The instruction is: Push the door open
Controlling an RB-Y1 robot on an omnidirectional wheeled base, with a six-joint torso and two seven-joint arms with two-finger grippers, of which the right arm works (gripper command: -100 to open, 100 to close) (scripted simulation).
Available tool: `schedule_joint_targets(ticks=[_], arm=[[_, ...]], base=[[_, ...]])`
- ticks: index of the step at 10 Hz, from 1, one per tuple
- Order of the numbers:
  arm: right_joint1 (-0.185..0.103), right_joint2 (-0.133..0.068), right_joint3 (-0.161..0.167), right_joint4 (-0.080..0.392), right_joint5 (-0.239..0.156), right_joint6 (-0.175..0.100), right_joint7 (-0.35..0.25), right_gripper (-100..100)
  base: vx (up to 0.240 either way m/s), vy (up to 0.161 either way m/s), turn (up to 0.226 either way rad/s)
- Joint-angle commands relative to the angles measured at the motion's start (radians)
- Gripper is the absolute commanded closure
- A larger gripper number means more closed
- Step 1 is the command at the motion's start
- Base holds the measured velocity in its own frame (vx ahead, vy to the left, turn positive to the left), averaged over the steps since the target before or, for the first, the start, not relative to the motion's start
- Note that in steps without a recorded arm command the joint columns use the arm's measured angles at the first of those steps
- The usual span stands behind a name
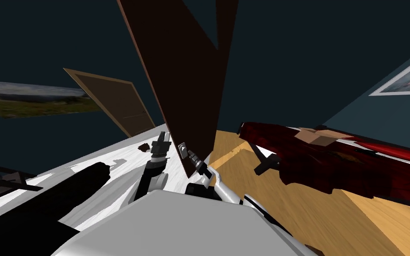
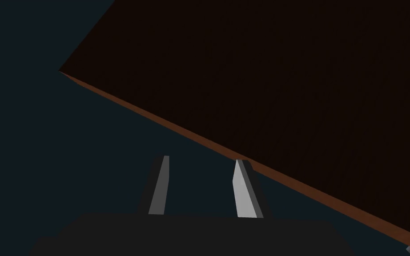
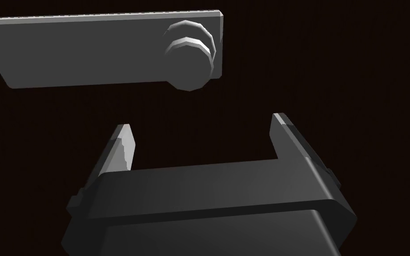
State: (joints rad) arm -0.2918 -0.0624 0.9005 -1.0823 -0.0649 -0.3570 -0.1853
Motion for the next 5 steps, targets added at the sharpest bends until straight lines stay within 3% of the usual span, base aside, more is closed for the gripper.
schedule_joint_targets(ticks=[1,4,5], arm=[[0.0,0.0,-0.004,0.002,0.001,-0.001,0.003,-100],[-0.001,0.022,-0.016,0.015,0.004,-0.006,0.01,-100],[0.0,0.017,-0.014,0.013,0.003,-0.005,0.009,-100]], base=[[0.101,0.175,0.018],[0.119,0.183,0.03],[0.044,0.089,-0.003]])
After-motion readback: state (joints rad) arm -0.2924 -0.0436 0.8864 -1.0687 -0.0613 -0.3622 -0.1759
